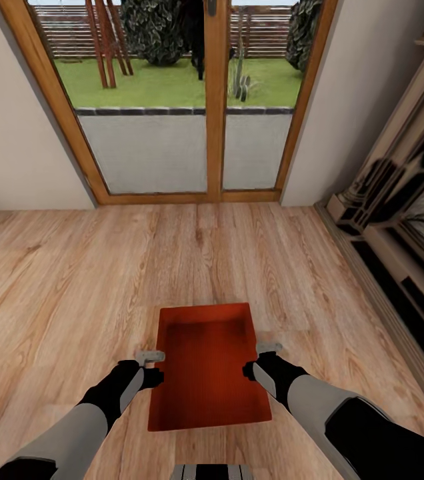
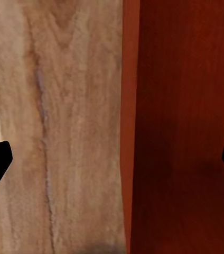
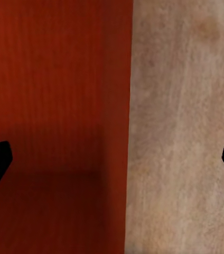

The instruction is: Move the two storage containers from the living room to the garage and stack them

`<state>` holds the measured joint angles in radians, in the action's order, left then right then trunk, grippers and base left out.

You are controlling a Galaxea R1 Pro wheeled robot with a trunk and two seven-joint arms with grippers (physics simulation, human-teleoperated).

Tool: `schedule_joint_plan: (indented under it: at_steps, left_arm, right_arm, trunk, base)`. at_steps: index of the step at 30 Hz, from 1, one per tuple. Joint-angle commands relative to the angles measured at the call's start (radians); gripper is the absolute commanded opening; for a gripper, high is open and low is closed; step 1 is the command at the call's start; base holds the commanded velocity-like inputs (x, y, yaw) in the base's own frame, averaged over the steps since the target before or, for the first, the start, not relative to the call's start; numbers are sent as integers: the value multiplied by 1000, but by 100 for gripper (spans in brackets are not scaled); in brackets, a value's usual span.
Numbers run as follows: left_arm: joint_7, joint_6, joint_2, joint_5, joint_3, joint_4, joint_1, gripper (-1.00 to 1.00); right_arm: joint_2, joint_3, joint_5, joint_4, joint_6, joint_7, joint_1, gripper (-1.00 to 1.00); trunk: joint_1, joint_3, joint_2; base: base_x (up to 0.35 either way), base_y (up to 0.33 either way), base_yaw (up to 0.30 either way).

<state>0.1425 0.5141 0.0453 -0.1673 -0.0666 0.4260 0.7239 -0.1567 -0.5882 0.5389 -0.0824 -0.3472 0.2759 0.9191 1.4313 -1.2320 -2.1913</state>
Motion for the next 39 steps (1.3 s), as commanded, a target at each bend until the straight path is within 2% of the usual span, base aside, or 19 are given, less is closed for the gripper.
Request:
schedule_joint_plan:
  at_steps: [1, 8, 26, 39]
  left_arm:
    - [8, 4, -1, -10, -7, 2, 0, 100]
    - [9, 4, -1, -10, -7, 2, 0, 100]
    - [11, 5, 1, -9, -4, 42, 0, 100]
    - [12, 5, 1, -9, -3, 42, 0, 100]
  right_arm:
    - [0, -9, 9, -2, -6, 5, 0, 100]
    - [0, -9, 9, -5, -5, 5, 0, 100]
    - [8, -2, 10, -71, 2, 6, 1, 100]
    - [6, -5, 8, -71, -5, 15, 1, 100]
  trunk:
    - [4, -4, -8]
    - [31, -26, -57]
    - [31, -26, -57]
    - [31, -26, -57]
  base:
    - [0, 0, 0]
    - [0, 0, 0]
    - [0, 0, 1]
    - [0, 0, 140]
